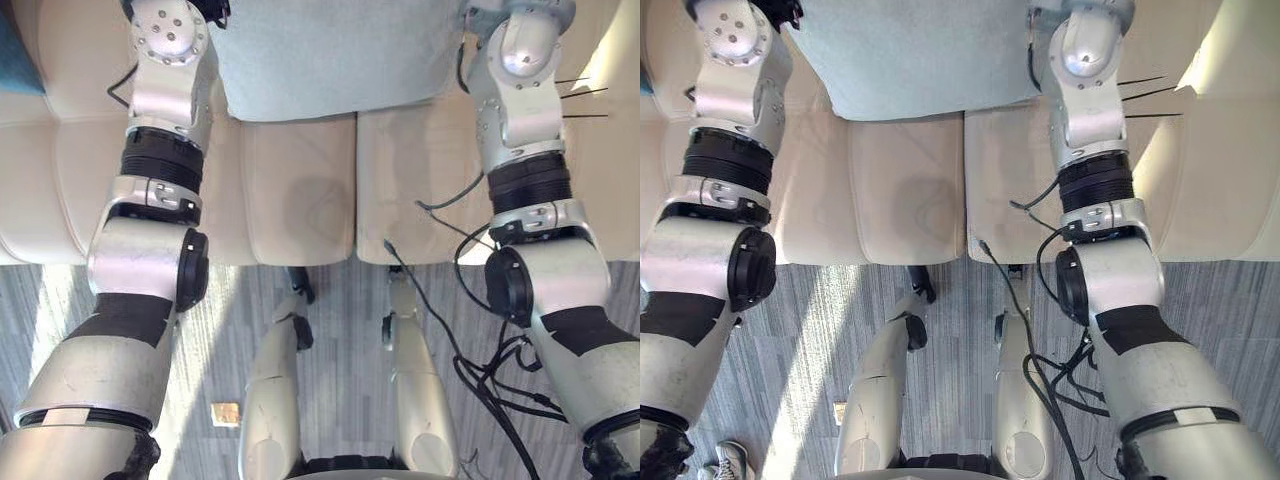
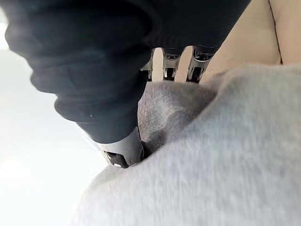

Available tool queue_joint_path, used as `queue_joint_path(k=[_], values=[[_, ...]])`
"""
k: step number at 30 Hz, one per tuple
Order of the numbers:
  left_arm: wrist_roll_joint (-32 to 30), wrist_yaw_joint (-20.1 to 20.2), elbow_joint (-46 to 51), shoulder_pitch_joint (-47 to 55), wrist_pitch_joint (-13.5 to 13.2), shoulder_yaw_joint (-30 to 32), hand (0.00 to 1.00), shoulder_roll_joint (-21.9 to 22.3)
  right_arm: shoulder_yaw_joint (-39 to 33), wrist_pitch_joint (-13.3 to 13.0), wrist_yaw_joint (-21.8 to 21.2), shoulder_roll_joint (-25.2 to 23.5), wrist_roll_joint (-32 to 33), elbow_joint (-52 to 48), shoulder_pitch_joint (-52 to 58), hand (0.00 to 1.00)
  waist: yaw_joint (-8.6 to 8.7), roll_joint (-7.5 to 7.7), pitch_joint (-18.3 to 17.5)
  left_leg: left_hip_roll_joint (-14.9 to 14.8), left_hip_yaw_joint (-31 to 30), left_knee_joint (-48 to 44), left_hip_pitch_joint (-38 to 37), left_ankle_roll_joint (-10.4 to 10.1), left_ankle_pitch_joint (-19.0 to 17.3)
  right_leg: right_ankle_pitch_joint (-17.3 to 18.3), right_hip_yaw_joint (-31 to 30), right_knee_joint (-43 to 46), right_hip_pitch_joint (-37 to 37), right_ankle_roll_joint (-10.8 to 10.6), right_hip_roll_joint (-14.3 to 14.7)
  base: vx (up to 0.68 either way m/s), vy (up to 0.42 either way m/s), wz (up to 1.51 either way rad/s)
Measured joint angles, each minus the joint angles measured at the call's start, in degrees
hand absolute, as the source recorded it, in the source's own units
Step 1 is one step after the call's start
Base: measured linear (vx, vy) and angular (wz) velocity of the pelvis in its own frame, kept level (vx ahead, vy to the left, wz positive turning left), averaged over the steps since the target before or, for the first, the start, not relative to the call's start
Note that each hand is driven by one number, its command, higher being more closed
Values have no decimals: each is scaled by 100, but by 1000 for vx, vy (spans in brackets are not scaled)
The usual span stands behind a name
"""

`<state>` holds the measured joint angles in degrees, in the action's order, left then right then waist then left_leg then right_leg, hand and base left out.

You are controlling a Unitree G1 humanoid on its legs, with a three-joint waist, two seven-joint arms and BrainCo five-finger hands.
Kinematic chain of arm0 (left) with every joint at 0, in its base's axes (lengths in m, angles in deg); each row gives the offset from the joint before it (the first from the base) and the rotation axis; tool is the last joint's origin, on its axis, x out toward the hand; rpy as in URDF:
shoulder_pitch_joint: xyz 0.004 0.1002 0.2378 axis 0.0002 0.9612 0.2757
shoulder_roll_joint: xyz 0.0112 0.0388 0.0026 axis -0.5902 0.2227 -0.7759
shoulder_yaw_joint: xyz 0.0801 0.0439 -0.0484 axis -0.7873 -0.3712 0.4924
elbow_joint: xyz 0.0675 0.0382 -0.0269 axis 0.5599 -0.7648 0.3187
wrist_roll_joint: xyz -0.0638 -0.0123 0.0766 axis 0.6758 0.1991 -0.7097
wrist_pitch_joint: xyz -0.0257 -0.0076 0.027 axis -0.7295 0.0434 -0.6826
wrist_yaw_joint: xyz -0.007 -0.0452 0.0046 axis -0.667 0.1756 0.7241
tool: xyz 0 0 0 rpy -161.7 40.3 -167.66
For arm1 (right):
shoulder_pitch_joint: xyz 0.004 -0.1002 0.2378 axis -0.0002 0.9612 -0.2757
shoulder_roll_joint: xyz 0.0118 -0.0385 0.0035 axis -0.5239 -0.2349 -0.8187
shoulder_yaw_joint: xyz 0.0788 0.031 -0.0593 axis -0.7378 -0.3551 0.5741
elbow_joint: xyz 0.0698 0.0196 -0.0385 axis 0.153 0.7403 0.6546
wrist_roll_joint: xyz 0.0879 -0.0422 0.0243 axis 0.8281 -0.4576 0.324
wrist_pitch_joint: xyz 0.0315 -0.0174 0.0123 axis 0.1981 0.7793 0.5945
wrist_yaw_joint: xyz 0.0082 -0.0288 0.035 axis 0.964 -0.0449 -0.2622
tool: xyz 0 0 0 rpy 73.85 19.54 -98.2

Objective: Pick up cushions and gather them together orderly.

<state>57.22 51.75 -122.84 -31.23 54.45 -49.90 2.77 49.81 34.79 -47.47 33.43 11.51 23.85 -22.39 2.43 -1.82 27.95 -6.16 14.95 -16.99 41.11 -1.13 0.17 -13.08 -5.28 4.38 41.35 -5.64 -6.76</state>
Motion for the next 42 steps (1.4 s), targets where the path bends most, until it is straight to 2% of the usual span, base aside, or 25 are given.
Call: queue_joint_path(k=[5, 9, 12, 16, 18, 20, 21, 23, 24, 25, 28, 31, 36, 42], values=[[111, 11, 136, 6, -1, 5, 0, -491, -1, -3, -149, 486, 390, -56, 2, 0, -33, 0, 0, -23, -2, -74, 34, -3, -2, 0, 33, 46, 2, 0, -3, -4, -4, 2], [497, 101, 853, 388, -171, 278, 0, -766, -9, -74, -382, 814, 751, -832, 227, 0, -66, 0, 0, -121, 16, -211, 75, 3, -16, 0, 38, 104, 2, 0, 2, -5, -5, -1], [714, 232, 1112, 903, -224, 502, 0, -804, -104, -182, -624, 970, 1019, -1659, 912, 0, -133, 0, -1, -211, 74, -327, 71, 34, -84, 23, 19, 170, -4, 26, 89, -26, -37, -9], [875, 437, 1715, 2266, -224, 706, 0, -789, -220, -260, -975, 952, 1194, -2349, 2457, 0, -176, 2, -2, -338, 93, -477, -37, 2, -144, 72, 1, 249, -139, 40, 167, -25, -64, -8], [898, 631, 2116, 3143, -228, 737, 0, -632, -233, -260, -1173, 834, 1215, -2674, 3391, 0, -173, 4, -4, -390, 98, -516, -239, -11, -201, 111, 1, 252, -350, 70, 206, -18, -86, -8], [892, 800, 2637, 4184, -279, 728, 0, -293, -213, -266, -1361, 621, 1240, -3120, 4416, 0, -174, 1, -24, -445, 101, -507, -462, -71, -328, 221, 16, 278, -565, 93, 253, 8, -83, -7], [871, 1019, 2993, 5053, -309, 682, 0, 125, -200, -285, -1536, 439, 1124, -3476, 5271, 0, -167, 2, -24, -490, 111, -546, -656, -102, -424, 361, 27, 375, -725, 119, 275, 27, -82, -7], [843, 1218, 3075, 5787, -308, 527, 0, 475, -97, -288, -1670, 326, 1020, -3640, 5968, 0, -161, 2, -51, -498, 124, -514, -877, -111, -471, 478, 38, 425, -899, 100, 285, 36, -70, -5], [752, 1365, 3077, 6328, -302, 383, 0, 696, -5, -293, -1782, 254, 802, -3648, 6437, 0, -161, 0, -260, -509, 131, -509, -890, -109, -518, 540, 46, 450, -893, 98, 297, 71, -76, -3], [632, 1640, 3075, 7145, -284, 126, 0, 983, 130, -293, -1968, 131, 434, -3634, 7148, 0, -167, 8, -570, -516, 159, -433, -962, -147, -562, 619, 64, 447, -930, 93, 296, 110, -86, 1], [513, 2067, 2830, 8073, -276, -198, 0, 1254, 251, -290, -2201, -78, -52, -3429, 8008, 0, -177, 5, -667, -481, 152, -275, -1477, -171, -557, 766, 97, 513, -1364, 119, 280, 111, -50, 7], [217, 2403, 1846, 8667, -259, -342, 0, 1316, 301, -290, -2392, -239, -717, -2375, 8609, 0, -146, 1, -1147, -361, 37, -74, -1938, -181, -565, 1021, 236, 658, -1737, 90, 223, 133, -15, 24], [-284, 2507, 775, 9202, -193, -189, 0, 1344, 256, -245, -2519, -321, -1086, -707, 8979, 0, -35, 4, -1642, -162, -77, 279, -2826, -183, -576, 1234, 368, 563, -2560, 11, 96, 128, 18, 16], [-446, 2504, 538, 9278, -97, -5, 0, 1299, 246, -151, -2611, -395, -1154, -238, 8954, 0, -10, 70, -1782, -125, 136, 202, -3140, -161, -679, 1179, 105, 561, -2743, -46, 90, 0, 29, -21]])
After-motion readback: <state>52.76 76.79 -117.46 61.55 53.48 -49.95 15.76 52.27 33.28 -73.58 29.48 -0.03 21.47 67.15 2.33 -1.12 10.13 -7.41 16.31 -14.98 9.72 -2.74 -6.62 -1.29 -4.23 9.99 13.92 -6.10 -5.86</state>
